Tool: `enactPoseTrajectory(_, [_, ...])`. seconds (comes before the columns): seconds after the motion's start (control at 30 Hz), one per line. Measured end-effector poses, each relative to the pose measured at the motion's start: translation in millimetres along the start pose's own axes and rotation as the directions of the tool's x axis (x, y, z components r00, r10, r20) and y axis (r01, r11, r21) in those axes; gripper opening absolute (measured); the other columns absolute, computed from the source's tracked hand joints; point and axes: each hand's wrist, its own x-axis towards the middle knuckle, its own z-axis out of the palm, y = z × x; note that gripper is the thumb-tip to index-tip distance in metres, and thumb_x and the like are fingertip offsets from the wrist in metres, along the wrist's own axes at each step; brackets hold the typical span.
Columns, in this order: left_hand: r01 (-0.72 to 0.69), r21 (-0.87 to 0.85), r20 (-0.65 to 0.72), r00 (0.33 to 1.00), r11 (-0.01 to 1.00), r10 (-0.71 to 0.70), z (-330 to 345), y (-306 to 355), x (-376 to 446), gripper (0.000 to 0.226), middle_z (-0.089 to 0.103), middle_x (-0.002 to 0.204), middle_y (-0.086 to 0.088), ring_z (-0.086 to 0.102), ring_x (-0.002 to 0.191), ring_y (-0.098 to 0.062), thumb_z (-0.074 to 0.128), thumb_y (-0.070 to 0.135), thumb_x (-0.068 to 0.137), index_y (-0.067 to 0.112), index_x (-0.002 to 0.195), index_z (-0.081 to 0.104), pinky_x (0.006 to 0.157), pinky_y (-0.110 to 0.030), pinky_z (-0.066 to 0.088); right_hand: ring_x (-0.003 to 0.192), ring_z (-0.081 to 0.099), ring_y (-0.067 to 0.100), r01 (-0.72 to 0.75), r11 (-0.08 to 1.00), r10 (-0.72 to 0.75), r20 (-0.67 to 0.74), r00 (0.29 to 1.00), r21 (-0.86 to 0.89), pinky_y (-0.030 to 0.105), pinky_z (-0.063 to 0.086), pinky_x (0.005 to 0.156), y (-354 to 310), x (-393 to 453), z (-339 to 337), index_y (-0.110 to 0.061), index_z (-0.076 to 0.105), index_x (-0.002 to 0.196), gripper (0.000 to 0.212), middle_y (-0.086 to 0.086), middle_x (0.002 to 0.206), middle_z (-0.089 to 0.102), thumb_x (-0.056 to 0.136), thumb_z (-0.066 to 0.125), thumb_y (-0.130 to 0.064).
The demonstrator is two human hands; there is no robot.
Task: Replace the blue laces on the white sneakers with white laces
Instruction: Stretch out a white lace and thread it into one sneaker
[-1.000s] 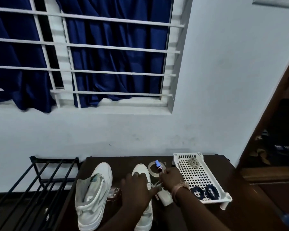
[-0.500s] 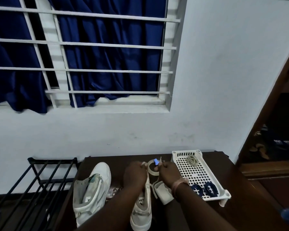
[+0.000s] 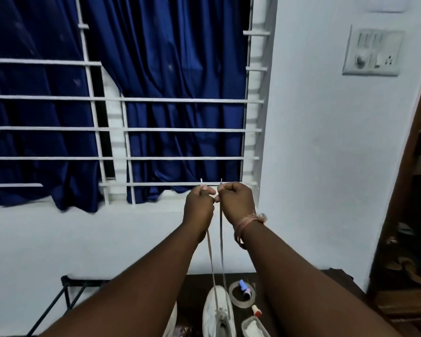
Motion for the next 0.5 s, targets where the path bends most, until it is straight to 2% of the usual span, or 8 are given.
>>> enactPoseTrajectory(0.13, [-0.114, 0.147, -0.041, 0.992, 0.983, 0.121, 0.4, 21.6, 0.4, 0.034, 0.066, 0.079, -0.002, 0.059, 0.074, -0.025, 0.037, 0.032, 0.105, 0.015, 0.087, 0.06, 0.069, -0.04, 0.047, 0.071, 0.068, 0.01, 0.061, 0.998, -0.062, -0.036, 0.997, -0.013, 0.019, 0.046, 0.061, -25.5, -1.8, 6.1, -0.018, 0.072, 0.078, 0.014, -0.005, 0.076, 0.073, 0.089, 0.064, -0.014])
enactPoseTrajectory(0.2, [-0.111, 0.24, -0.08, 0.988, 0.964, 0.133, -1.3, 25.8, 1.3, 0.033, 0.069, 0.086, -0.005, 0.065, 0.083, -0.027, 0.04, 0.032, 0.103, 0.018, 0.083, 0.063, 0.077, -0.042, 0.053, 0.068, 0.067, 0.008, 0.047, 0.998, -0.049, -0.058, 0.997, -0.033, 0.014, 0.044, 0.054, -27.7, -3.2, 4.3, -0.017, 0.075, 0.075, 0.015, -0.008, 0.074, 0.072, 0.087, 0.066, -0.014])
enactPoseTrajectory(0.3, [-0.08, 0.333, -0.163, 0.976, 0.94, 0.141, -6.3, 26.3, -3.7, 0.03, 0.073, 0.096, 0.001, 0.065, 0.092, -0.023, 0.049, 0.032, 0.103, 0.021, 0.094, 0.075, 0.08, -0.033, 0.049, 0.069, 0.064, 0.009, 0.016, 0.995, -0.022, -0.063, 0.998, -0.102, 0.015, 0.041, 0.054, -22.1, -6.6, 3.3, -0.014, 0.076, 0.074, 0.015, -0.009, 0.072, 0.069, 0.087, 0.07, -0.018])
enactPoseTrajectory(0.4, [-0.078, 0.245, -0.158, 0.98, 0.966, 0.119, -9.1, 26.6, -5.3, 0.02, 0.074, 0.093, 0.003, 0.066, 0.091, -0.02, 0.06, 0.029, 0.1, 0.02, 0.099, 0.078, 0.082, -0.03, 0.049, 0.076, 0.067, 0.014, 0.002, 0.994, -0.007, -0.044, 0.999, -0.11, 0.02, 0.048, 0.068, -15.7, -9.6, 5.6, -0.018, 0.074, 0.073, 0.011, -0.007, 0.075, 0.072, 0.084, 0.073, -0.016])
enactPoseTrajectory(0.43, [-0.067, 0.198, -0.135, 0.986, 0.978, 0.094, -10.2, 26.2, -4.1, 0.018, 0.074, 0.088, 0.005, 0.067, 0.088, -0.019, 0.063, 0.029, 0.098, 0.02, 0.094, 0.078, 0.083, -0.031, 0.051, 0.078, 0.068, 0.015, 0.0, 0.993, -0.005, -0.042, 0.999, -0.117, 0.022, 0.05, 0.072, -14.8, -11.3, 5.9, -0.018, 0.074, 0.076, 0.007, -0.006, 0.077, 0.073, 0.083, 0.074, -0.017])
enactPoseTrajectory(0.5, [-0.056, 0.169, -0.091, 0.993, 0.984, 0.072, -12.7, 25.8, -3.1, 0.017, 0.072, 0.073, 0.006, 0.064, 0.073, -0.014, 0.07, 0.028, 0.093, 0.018, 0.084, 0.079, 0.075, -0.03, 0.051, 0.078, 0.068, 0.016, 0.0, 0.99, -0.007, -0.05, 0.999, -0.139, 0.024, 0.05, 0.072, -11.9, -13.8, 5.7, -0.015, 0.073, 0.076, 0.009, -0.003, 0.077, 0.073, 0.084, 0.073, -0.018])
